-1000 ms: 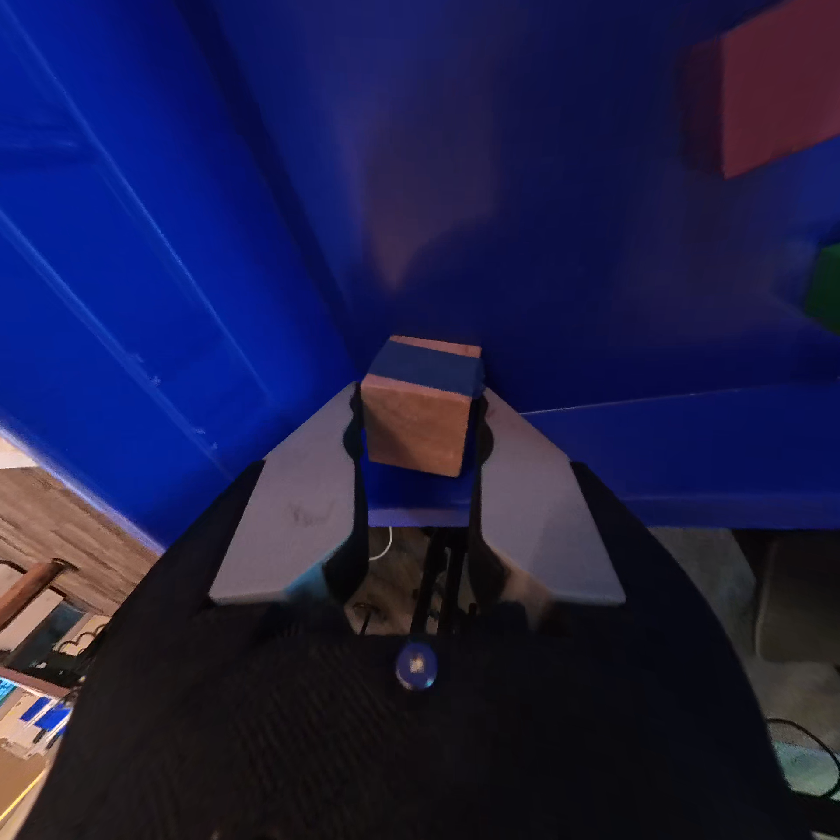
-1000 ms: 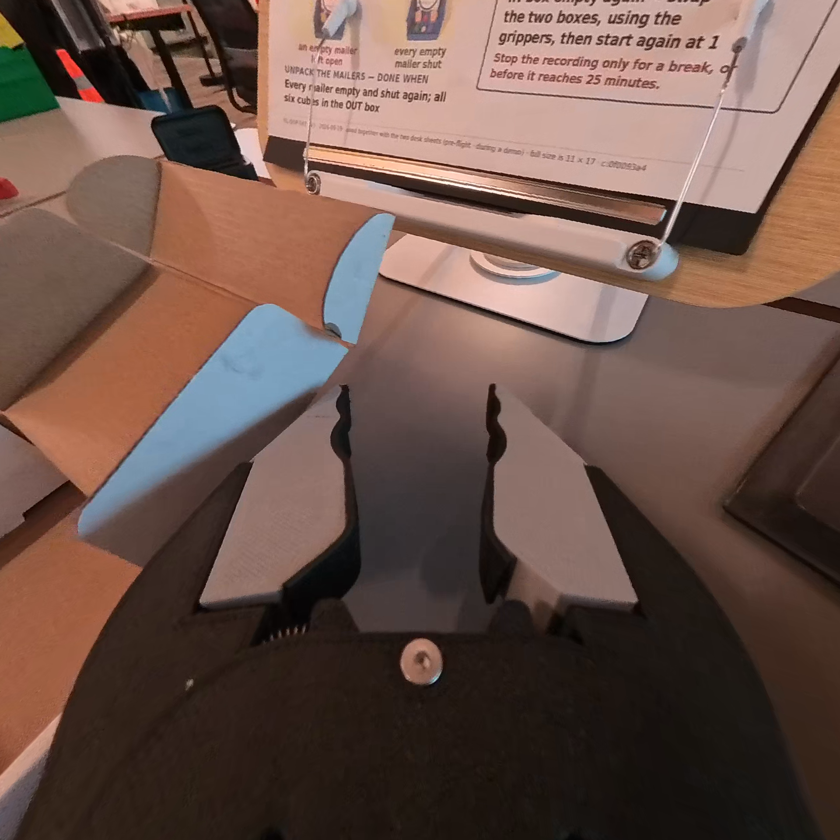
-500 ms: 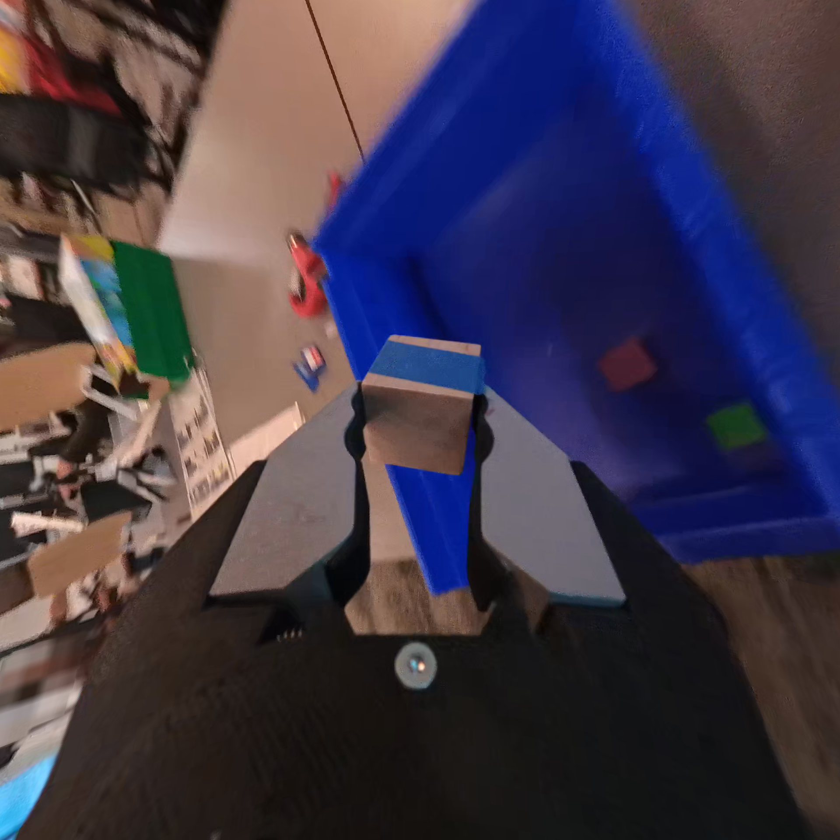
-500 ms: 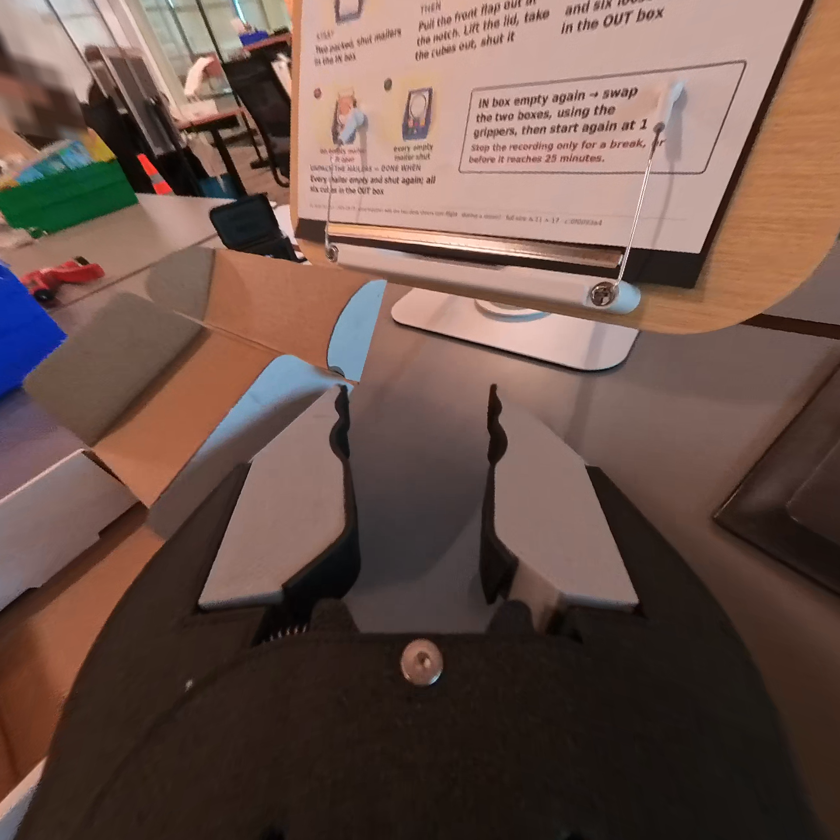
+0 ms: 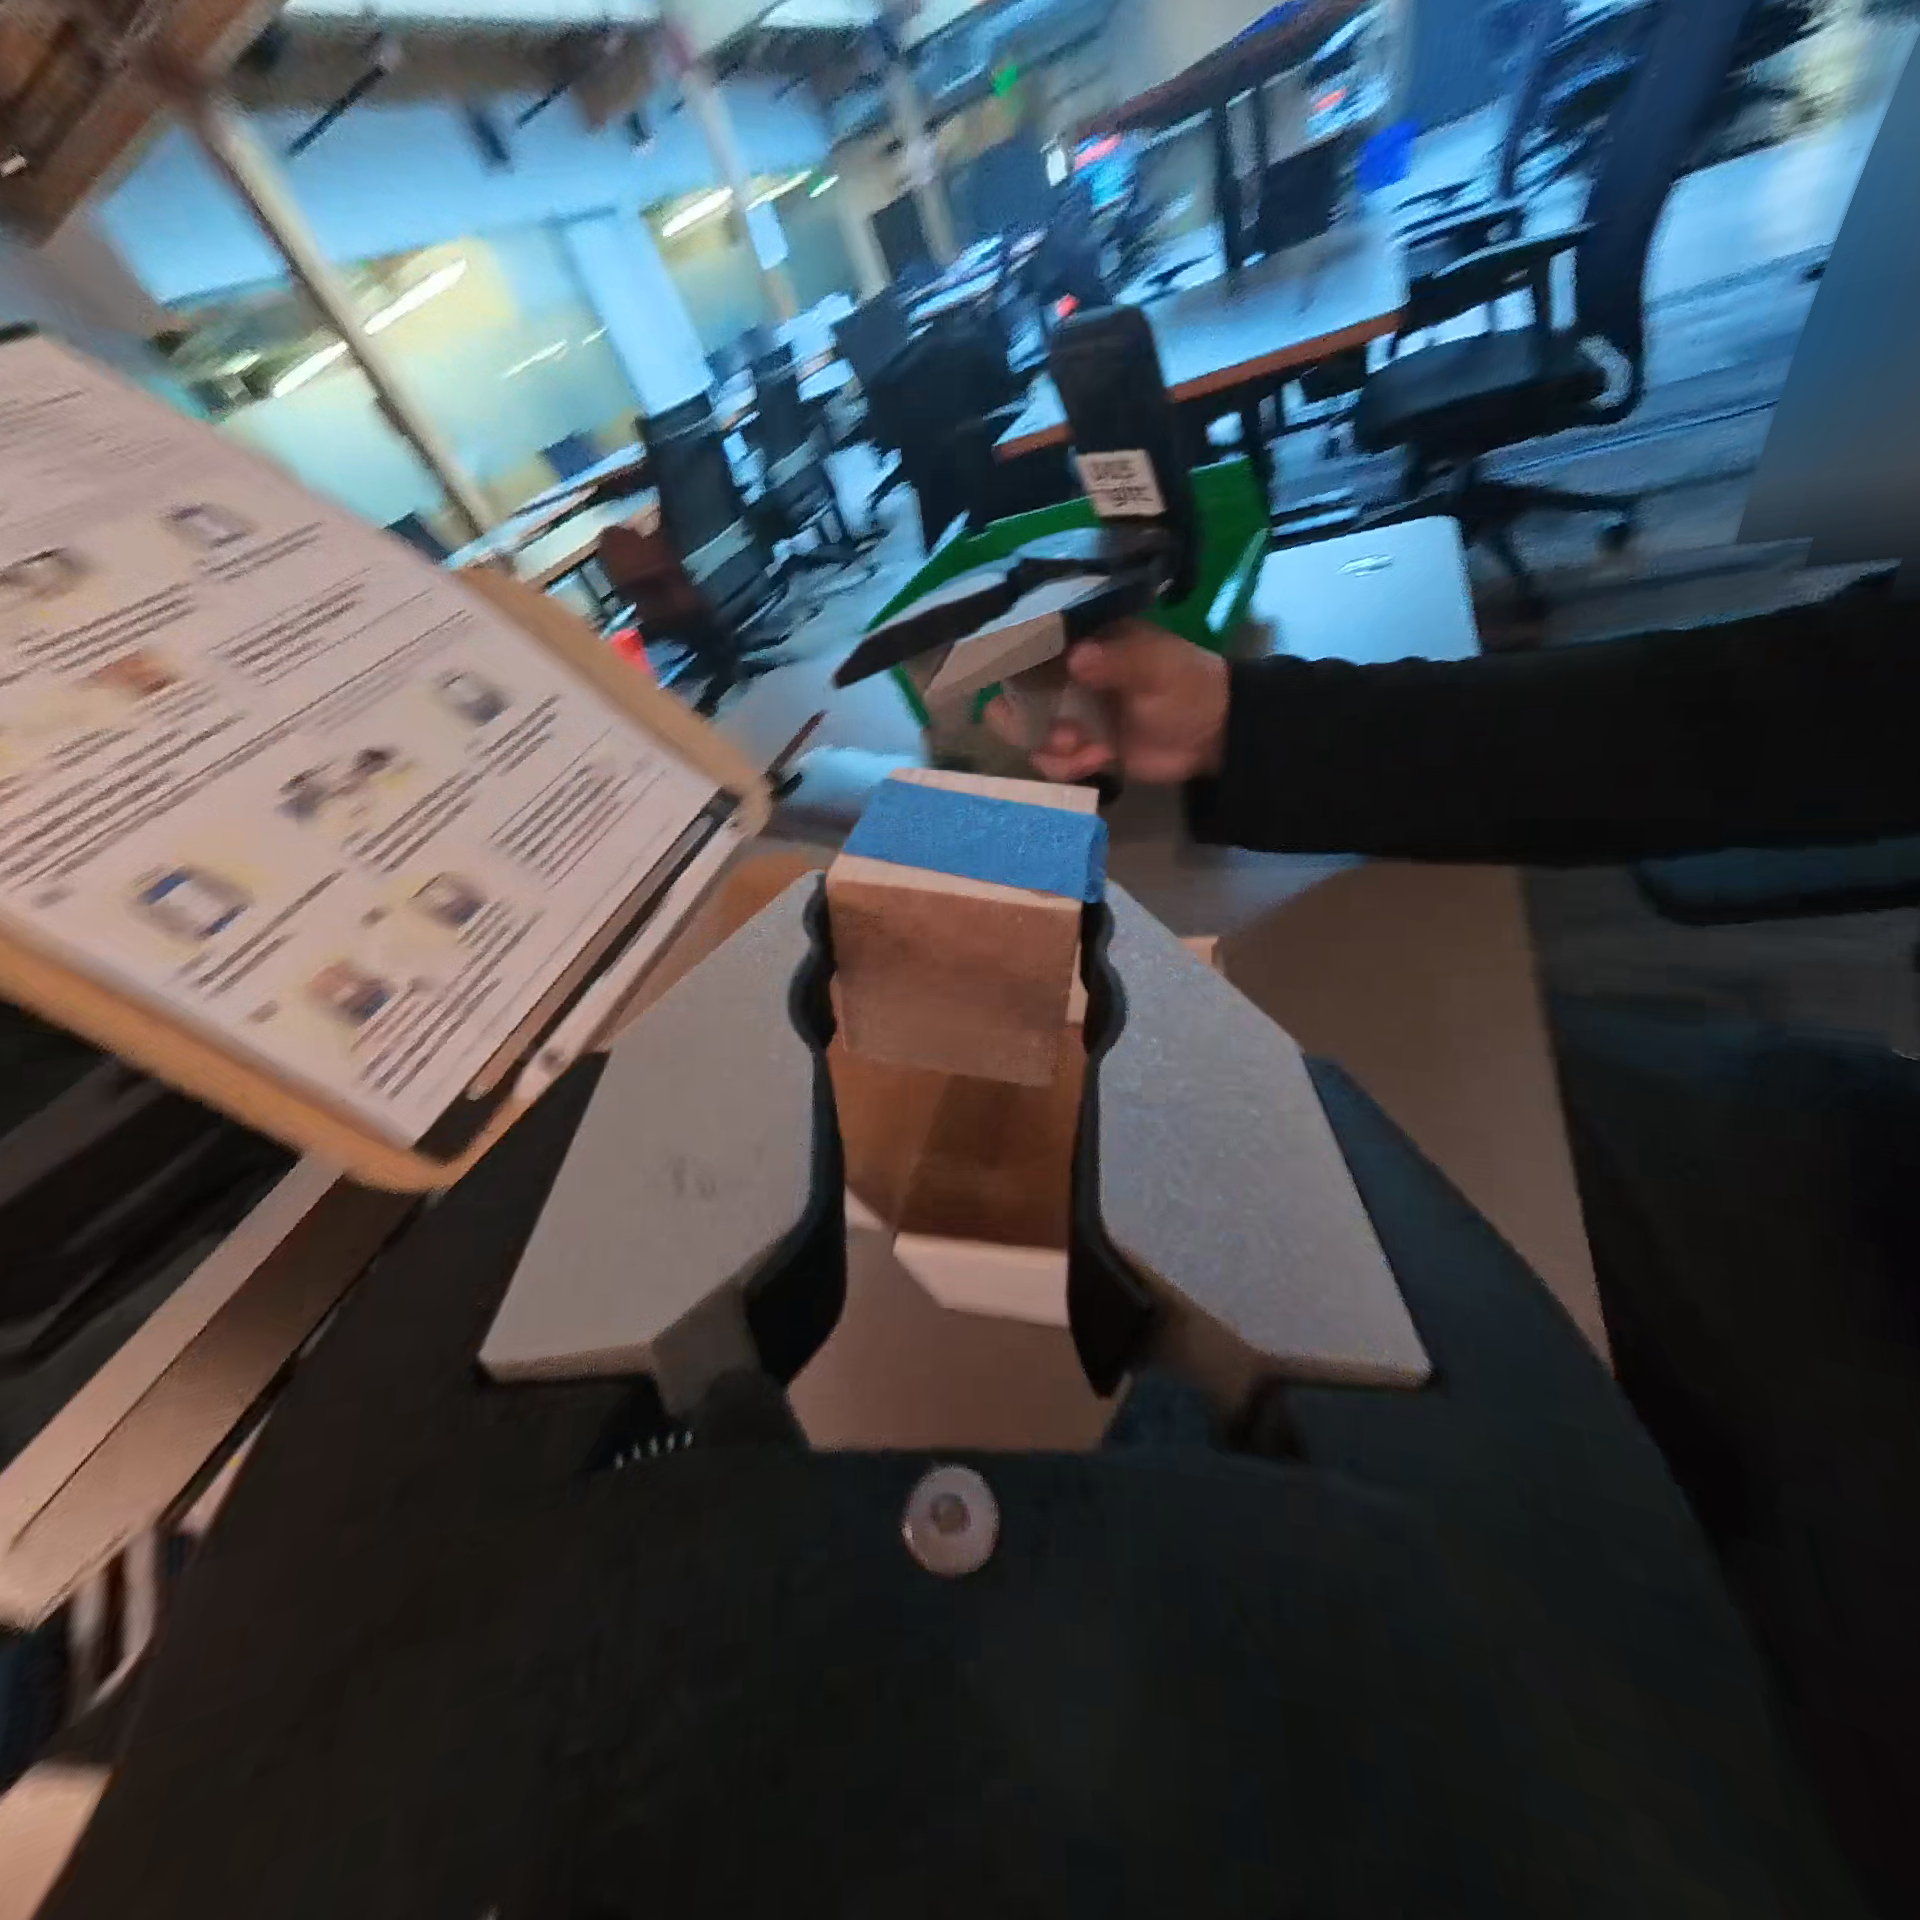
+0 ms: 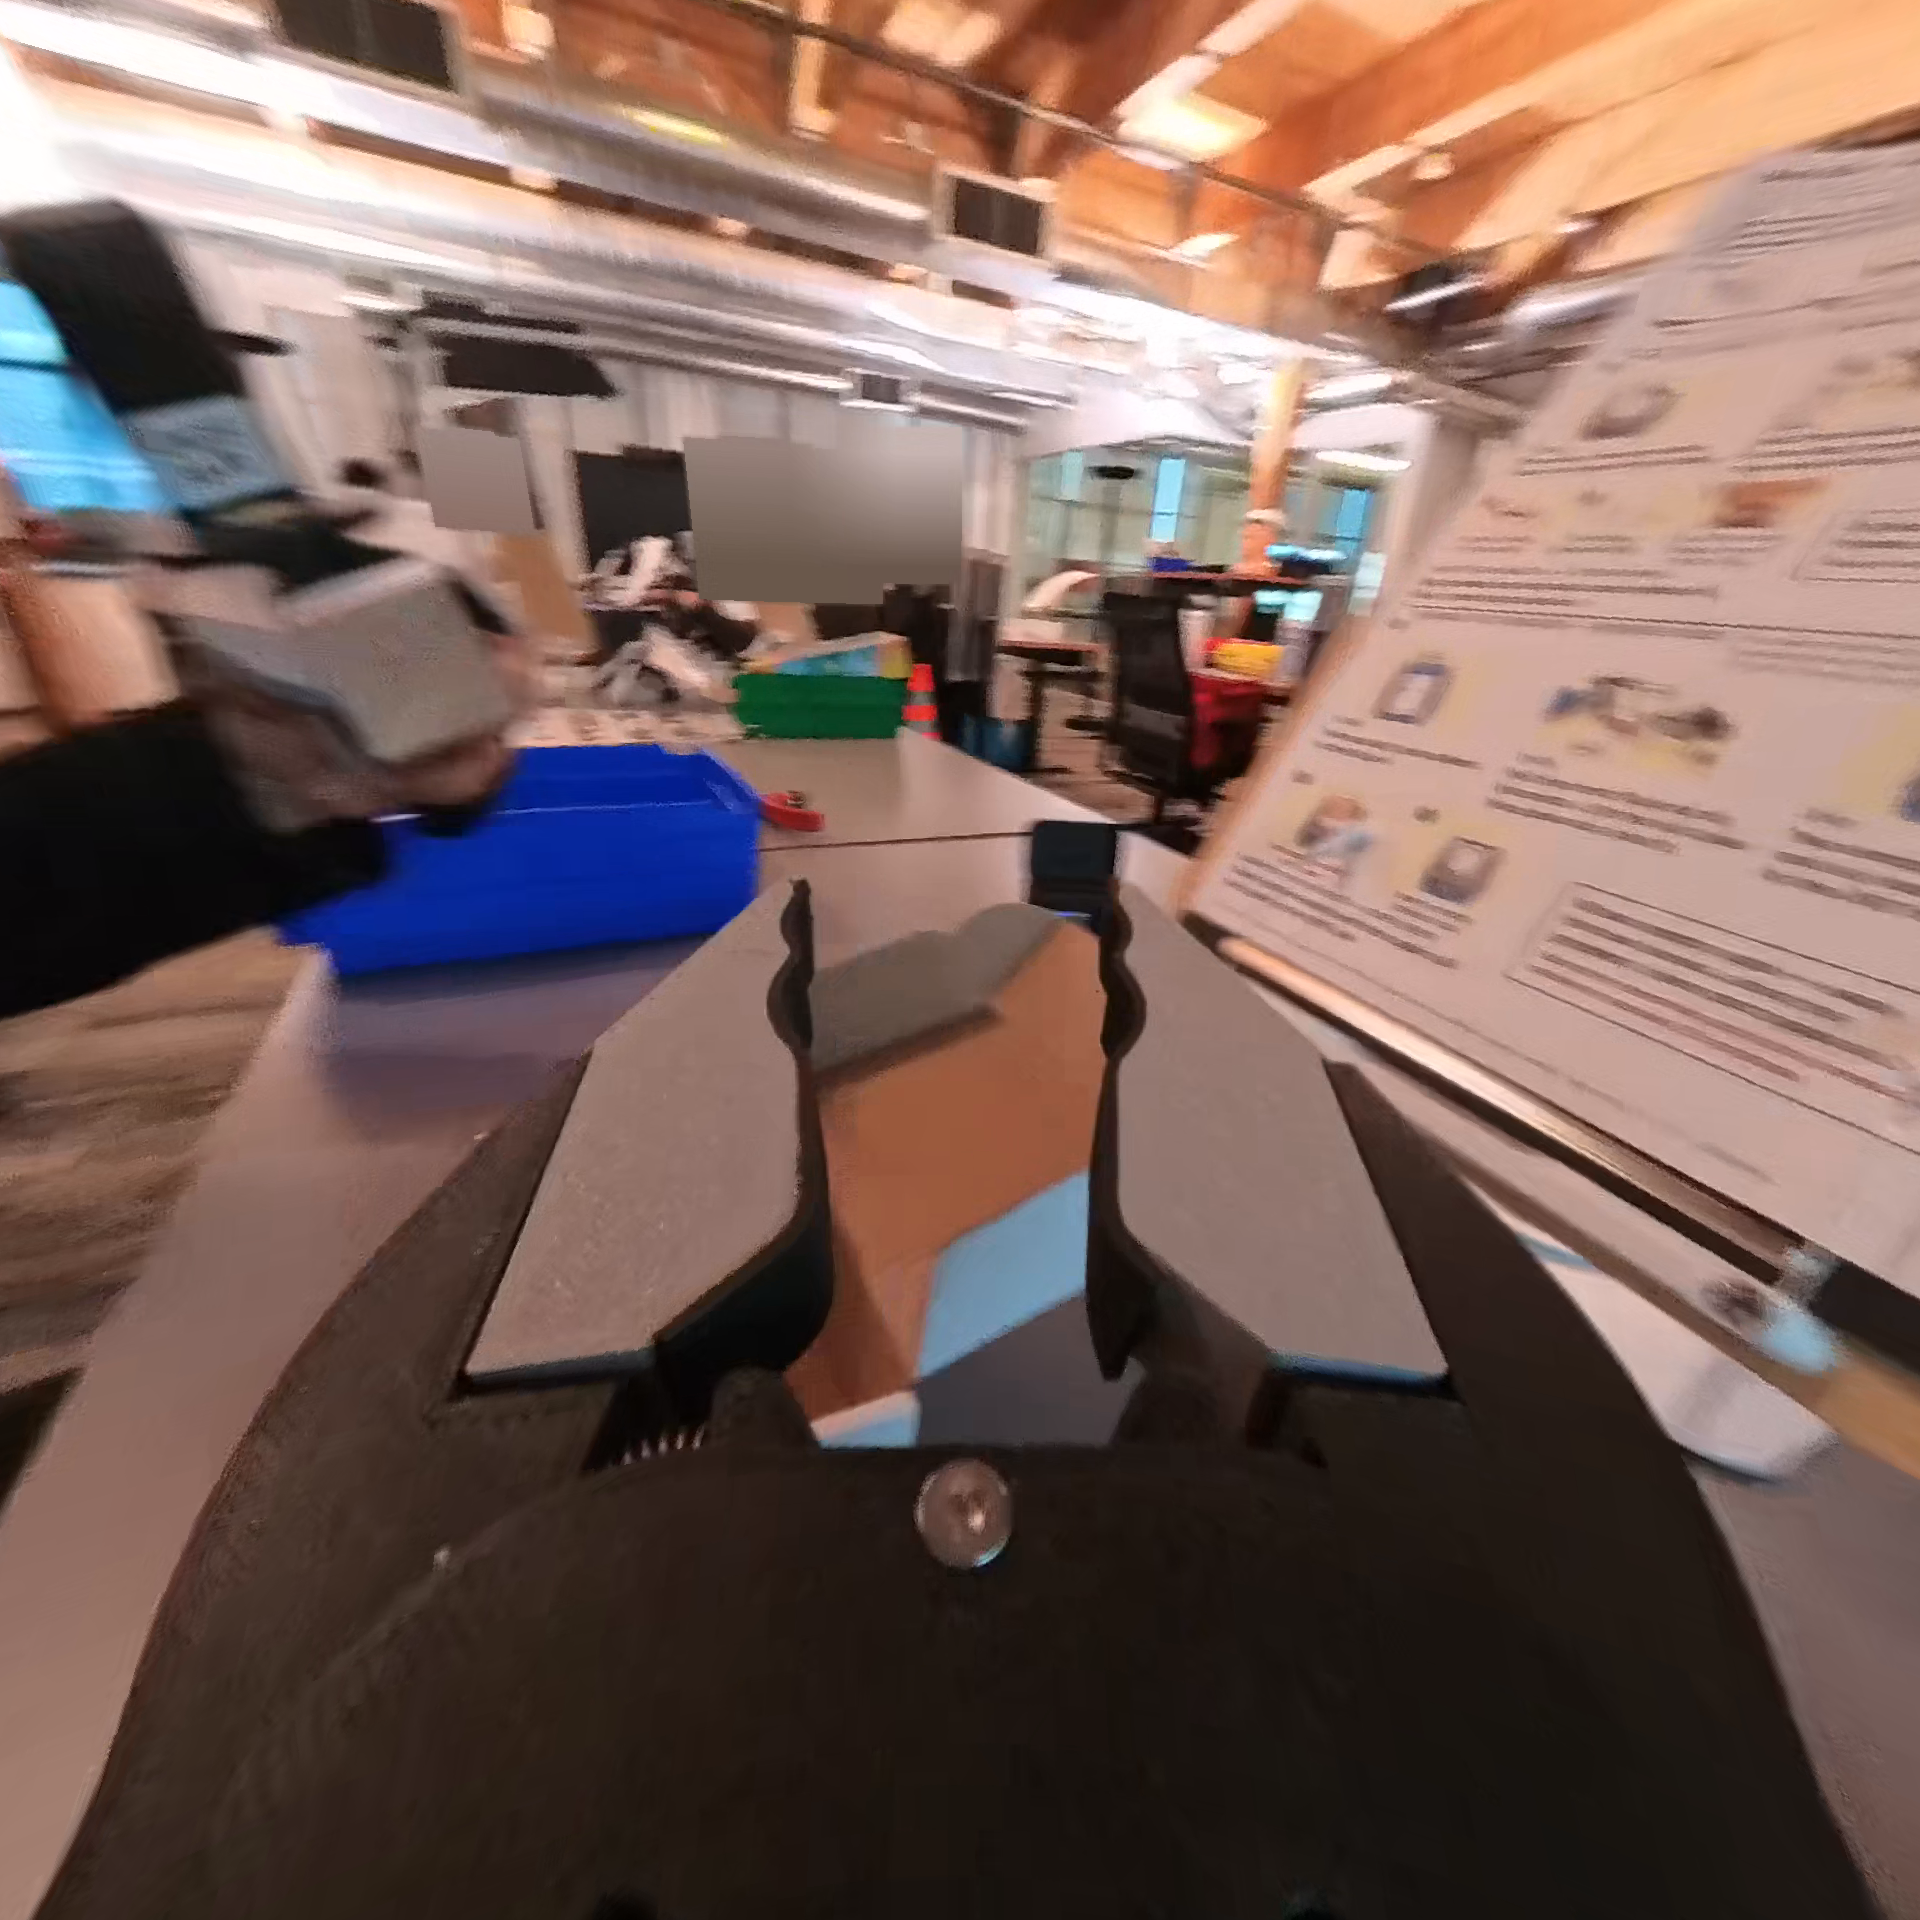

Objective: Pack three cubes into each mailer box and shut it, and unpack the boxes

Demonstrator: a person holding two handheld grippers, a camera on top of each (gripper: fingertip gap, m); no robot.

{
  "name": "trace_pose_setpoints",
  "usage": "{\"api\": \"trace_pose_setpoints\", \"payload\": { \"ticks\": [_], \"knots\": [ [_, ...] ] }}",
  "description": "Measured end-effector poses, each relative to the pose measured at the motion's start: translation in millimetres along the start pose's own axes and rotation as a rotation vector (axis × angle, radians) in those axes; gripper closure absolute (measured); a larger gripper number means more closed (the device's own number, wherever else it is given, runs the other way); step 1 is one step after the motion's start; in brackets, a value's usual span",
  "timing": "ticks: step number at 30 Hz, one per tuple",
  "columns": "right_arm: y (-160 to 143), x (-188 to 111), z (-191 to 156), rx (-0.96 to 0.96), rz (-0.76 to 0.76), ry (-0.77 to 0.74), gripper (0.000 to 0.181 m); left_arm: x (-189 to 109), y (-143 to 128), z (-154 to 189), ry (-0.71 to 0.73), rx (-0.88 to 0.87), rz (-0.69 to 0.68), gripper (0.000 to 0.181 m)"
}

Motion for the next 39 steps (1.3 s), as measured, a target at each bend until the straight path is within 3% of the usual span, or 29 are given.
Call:
{"api": "trace_pose_setpoints", "payload": {
  "ticks": [3, 5, 9, 13, 17, 28, 31, 35, 39],
  "knots": [
    [4, 11, -34, 0.031, 0.002, 0.27, 0.124, 40, -21, -1, -0.053, 0.007, 0.009, 0.135],
    [2, 21, -52, 0.027, -0.02, 0.358, 0.122, 60, -36, -2, -0.078, 0.024, -0.013, 0.135],
    [-4, 34, -74, -0.029, -0.073, 0.398, 0.126, 86, -60, -6, -0.102, 0.047, -0.079, 0.135],
    [-19, 44, -82, -0.078, -0.168, 0.393, 0.129, 97, -69, -4, -0.156, 0.028, -0.056, 0.135],
    [-22, 45, -83, -0.099, -0.184, 0.406, 0.141, 96, -74, -7, -0.147, 0.021, -0.044, 0.137],
    [-34, 53, -71, -0.061, -0.256, 0.316, 0.141, 81, -97, -29, -0.075, -0.111, -0.083, 0.137],
    [-37, 51, -61, -0.068, -0.311, 0.267, 0.141, 73, -105, -47, -0.033, -0.187, -0.101, 0.149],
    [-50, 54, -67, -0.079, -0.435, 0.291, 0.141, 69, -116, -27, -0.291, -0.246, -0.197, 0.18],
    [-65, 58, -78, -0.181, -0.637, 0.308, 0.141, 69, -132, -3, -0.409, -0.135, -0.347, 0.181]
  ]
}}
Point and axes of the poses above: each gripper's, where its closed fingertips meet, x out along the fingers, y out of its top, z = x × y across the jaws, the point moved 7 cm from there along -x, back along the fingers, and after that the axes turned 11 degrees about -x, right-handed, at the moved point
